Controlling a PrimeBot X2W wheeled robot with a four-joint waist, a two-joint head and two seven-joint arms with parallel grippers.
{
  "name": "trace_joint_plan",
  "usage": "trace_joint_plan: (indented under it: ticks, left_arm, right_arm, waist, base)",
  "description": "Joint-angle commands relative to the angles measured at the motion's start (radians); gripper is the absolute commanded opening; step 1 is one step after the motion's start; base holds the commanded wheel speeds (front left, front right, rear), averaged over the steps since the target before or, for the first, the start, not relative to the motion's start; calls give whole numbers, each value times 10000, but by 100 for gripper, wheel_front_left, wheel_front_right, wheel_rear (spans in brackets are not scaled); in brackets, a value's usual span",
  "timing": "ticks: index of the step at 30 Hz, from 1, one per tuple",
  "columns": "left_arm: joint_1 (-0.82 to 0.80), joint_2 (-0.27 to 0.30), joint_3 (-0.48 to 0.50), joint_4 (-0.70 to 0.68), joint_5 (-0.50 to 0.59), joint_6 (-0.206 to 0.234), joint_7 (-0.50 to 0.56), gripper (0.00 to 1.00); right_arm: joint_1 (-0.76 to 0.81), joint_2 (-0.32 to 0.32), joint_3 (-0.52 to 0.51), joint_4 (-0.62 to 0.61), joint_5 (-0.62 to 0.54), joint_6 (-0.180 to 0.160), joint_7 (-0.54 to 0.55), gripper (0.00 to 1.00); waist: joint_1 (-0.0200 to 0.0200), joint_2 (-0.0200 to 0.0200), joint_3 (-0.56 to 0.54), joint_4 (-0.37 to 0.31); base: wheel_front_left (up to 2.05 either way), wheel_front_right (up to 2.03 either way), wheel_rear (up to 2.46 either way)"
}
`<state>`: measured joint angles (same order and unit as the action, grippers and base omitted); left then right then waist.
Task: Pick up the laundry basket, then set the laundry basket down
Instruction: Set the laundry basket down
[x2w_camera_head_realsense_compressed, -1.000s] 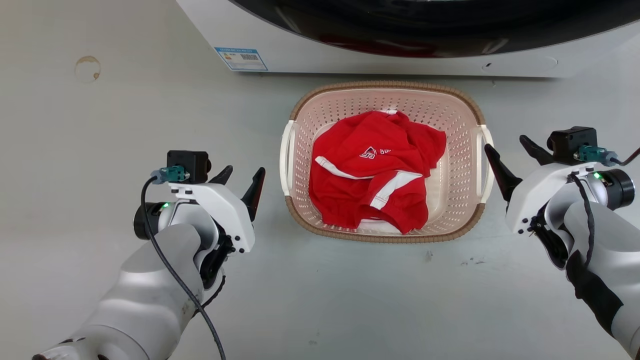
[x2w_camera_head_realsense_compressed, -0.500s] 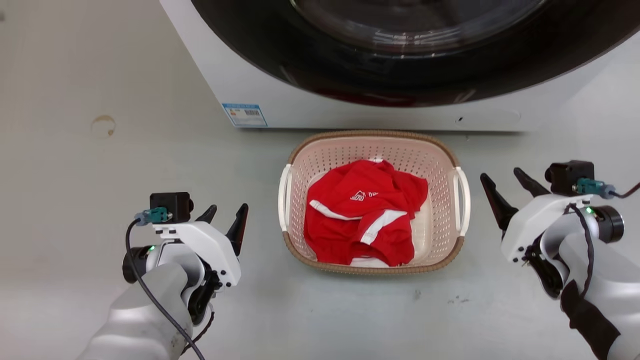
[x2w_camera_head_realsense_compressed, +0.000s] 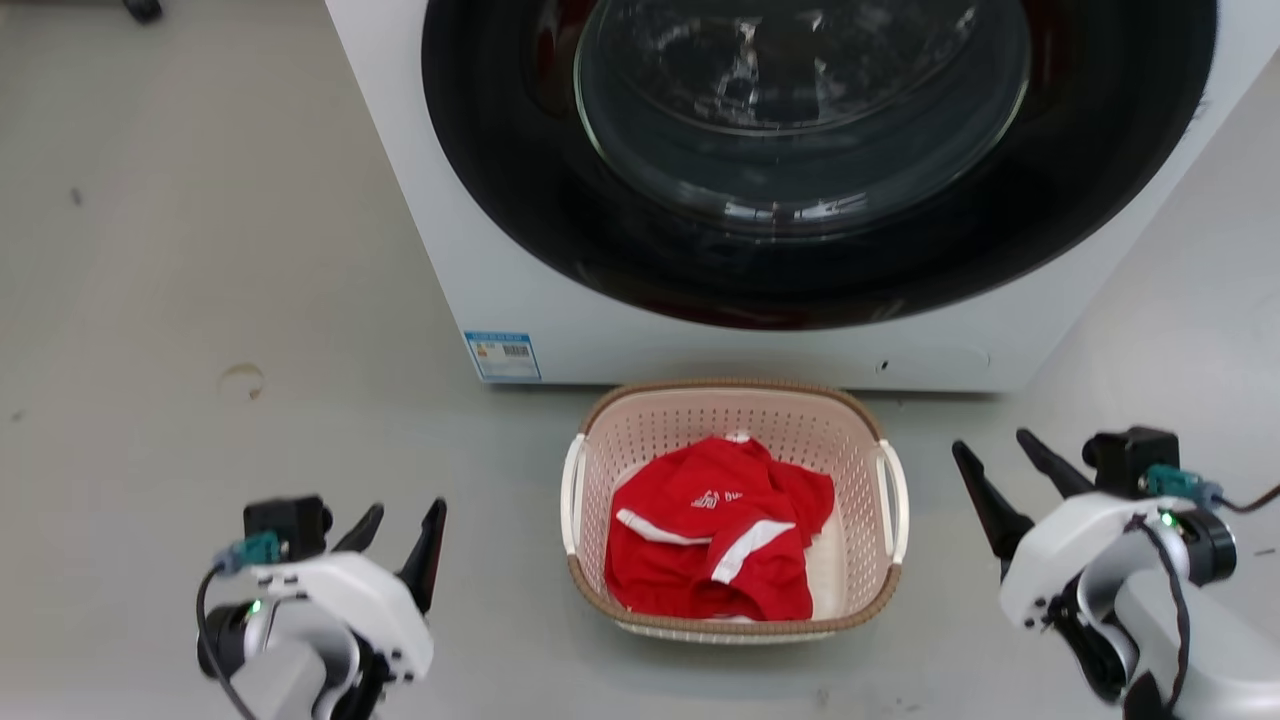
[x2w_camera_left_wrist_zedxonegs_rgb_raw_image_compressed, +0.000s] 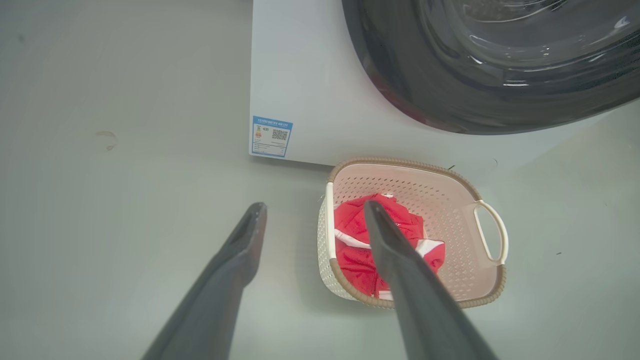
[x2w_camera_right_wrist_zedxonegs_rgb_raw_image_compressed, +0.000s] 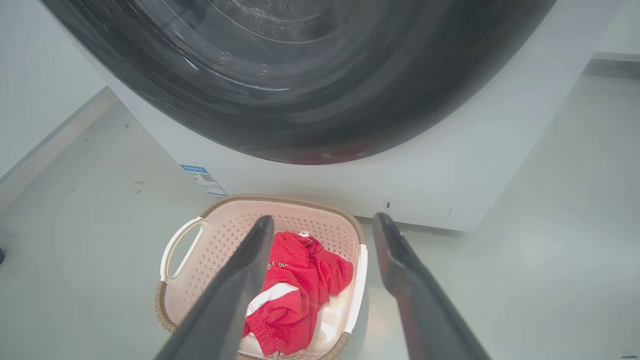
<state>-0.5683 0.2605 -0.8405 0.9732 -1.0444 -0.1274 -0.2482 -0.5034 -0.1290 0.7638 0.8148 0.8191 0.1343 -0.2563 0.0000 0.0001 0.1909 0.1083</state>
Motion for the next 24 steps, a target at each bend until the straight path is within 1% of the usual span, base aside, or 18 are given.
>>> trace_joint_plan:
  ticks: [1, 6, 12, 17, 20, 24]
  left_arm:
    - [314, 361, 611, -341, 387, 100, -134, 100]
    - [1812, 483, 1924, -1271, 1512, 197, -135, 100]
    - [3088, 653, 2904, -2321, 2393, 297, -135, 100]
    - [3857, 810, 3506, -3139, 2641, 445, -135, 100]
    - [4123, 888, 3601, -3432, 2530, 558, -56, 100]
    - [4257, 1001, 3649, -3818, 2408, 741, 257, 100]
  right_arm:
    - [391, -147, -77, -298, -221, -36, -55, 100]
    - [1301, -215, -677, -927, -683, -36, -55, 100]
    - [2214, -394, -1452, -1859, -1168, -36, -55, 100]
    - [2930, -553, -2267, -2580, -1401, -36, -55, 100]
    - [3257, -601, -2722, -2802, -1474, -36, -55, 100]
    - [3460, -640, -2932, -2918, -1477, -36, -55, 100]
  waist:
    - [0, -1, -578, 1]
    - [0, -1, -1327, 60]
    - [0, -1, -1979, 166]
    - [0, -1, -2267, 275]
    - [0, -1, -2382, 352]
    - [0, -1, -2468, 417]
  base:
    - [0, 0, 0]
    - [0, 0, 0]
    - [0, 0, 0]
    - [0, 0, 0]
    - [0, 0, 0]
    - [0, 0, 0]
